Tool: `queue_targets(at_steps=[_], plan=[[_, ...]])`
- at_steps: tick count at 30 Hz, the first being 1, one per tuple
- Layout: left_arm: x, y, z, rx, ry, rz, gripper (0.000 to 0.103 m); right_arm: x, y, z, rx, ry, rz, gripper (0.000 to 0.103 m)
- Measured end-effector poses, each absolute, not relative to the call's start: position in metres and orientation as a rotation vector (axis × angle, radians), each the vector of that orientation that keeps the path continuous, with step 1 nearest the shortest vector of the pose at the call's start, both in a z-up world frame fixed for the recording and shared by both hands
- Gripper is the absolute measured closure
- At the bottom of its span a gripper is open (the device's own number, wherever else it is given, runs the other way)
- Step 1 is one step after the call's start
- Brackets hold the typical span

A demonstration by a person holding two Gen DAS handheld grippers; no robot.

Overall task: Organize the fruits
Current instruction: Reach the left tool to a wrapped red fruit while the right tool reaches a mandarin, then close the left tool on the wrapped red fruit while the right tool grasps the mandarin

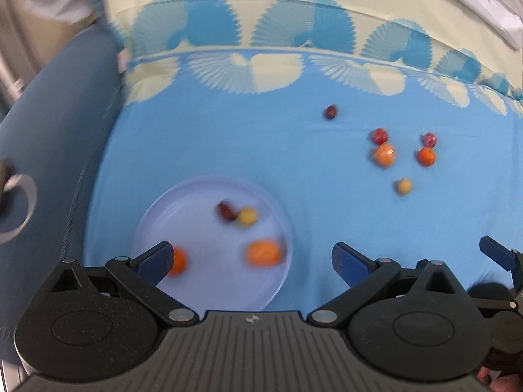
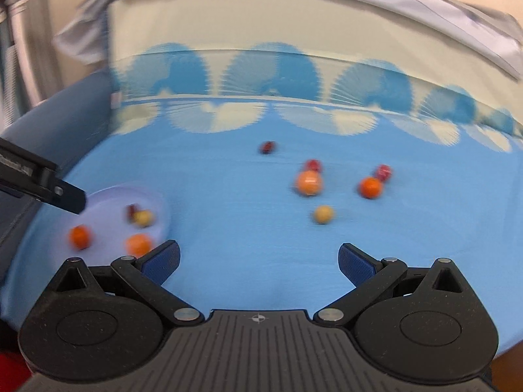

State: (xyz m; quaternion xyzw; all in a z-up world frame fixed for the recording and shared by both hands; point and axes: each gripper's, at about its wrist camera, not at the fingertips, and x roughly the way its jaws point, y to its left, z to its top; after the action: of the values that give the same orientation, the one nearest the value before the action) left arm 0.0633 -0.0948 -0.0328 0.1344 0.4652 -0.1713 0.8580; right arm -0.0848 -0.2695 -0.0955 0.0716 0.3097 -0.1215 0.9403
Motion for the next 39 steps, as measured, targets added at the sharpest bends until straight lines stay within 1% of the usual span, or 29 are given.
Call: queue_targets(at_steps=[10,16,22,26,27,28,33,34,35,36,37,38,39], plan=[[0.130,-0.238,-0.073,0.367,0.988,-0.506,0.000,-0.035,-0.383,-0.137,0.163,0.590,-0.466,0.001],[0.182,-0.306,-0.109,0.424,1.017,-0.551,0.000,0.009,-0.432,-0.165,0.191,0.586,-0.512,0.001],[0.229,-0.353,-0.150,0.484,1.063,-0.570,0.000,0.056,-0.454,-0.192,0.180,0.606,-0.496,0.001],[0.249,-0.377,-0.177,0.517,1.124,-0.584,0.000,0.079,-0.464,-0.209,0.198,0.631,-0.487,0.001],[0.252,-0.379,-0.180,0.509,1.140,-0.604,0.000,0.082,-0.465,-0.212,0.203,0.636,-0.480,0.006],[0.253,-0.381,-0.182,0.507,1.148,-0.619,0.000,0.084,-0.465,-0.214,0.206,0.639,-0.474,0.008],[0.251,-0.385,-0.189,0.525,1.132,-0.630,0.001,0.083,-0.461,-0.219,0.190,0.618,-0.474,0.007],[0.249,-0.385,-0.191,0.529,1.131,-0.631,0.003,0.083,-0.461,-0.220,0.185,0.617,-0.476,0.007],[0.247,-0.386,-0.193,0.531,1.131,-0.642,0.013,0.083,-0.460,-0.220,0.179,0.615,-0.479,0.007],[0.244,-0.388,-0.194,0.542,1.130,-0.648,0.019,0.082,-0.460,-0.220,0.176,0.613,-0.480,0.010],[0.241,-0.389,-0.192,0.551,1.117,-0.648,0.024,0.082,-0.459,-0.219,0.176,0.611,-0.476,0.018],[0.238,-0.391,-0.190,0.555,1.106,-0.665,0.038,0.081,-0.458,-0.217,0.174,0.599,-0.471,0.040],[0.234,-0.392,-0.188,0.565,1.093,-0.684,0.056,0.080,-0.458,-0.216,0.174,0.596,-0.465,0.056]])
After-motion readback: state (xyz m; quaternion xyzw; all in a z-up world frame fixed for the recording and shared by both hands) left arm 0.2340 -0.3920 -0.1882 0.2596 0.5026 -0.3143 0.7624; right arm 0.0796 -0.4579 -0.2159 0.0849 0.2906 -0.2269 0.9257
